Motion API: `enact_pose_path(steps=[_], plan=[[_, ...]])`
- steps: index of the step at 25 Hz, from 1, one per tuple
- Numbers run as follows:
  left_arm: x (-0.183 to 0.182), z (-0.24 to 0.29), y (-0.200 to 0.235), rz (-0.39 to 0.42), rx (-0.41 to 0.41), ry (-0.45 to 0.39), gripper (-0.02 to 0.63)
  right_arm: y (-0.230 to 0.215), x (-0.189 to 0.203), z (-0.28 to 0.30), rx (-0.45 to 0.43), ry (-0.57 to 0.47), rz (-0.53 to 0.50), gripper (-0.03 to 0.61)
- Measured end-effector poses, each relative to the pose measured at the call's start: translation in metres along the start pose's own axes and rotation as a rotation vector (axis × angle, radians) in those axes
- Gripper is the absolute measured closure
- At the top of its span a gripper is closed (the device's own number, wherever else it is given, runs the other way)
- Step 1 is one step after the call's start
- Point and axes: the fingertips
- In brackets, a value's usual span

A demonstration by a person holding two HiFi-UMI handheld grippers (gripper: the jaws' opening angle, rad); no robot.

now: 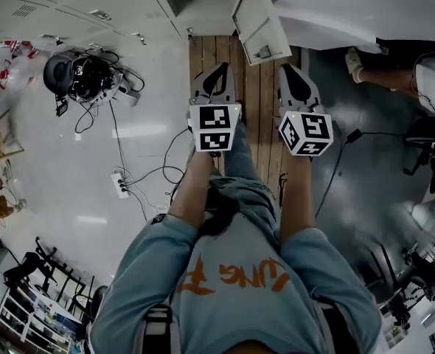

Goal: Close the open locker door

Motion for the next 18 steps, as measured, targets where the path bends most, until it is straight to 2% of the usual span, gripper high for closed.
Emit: enact_pose_path(steps=[18], plan=[[0.033, 0.04, -0.01, -0.054, -0.095, 0.081, 0.592, -0.042, 0.05, 0.038, -0.115, 0.151, -0.157, 0.535]])
Point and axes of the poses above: the fingertips, and each gripper's own axes: z forward along the fingers, y to its left, x out of its underside, and after that the axes turned 2 degrees about y, right-handed
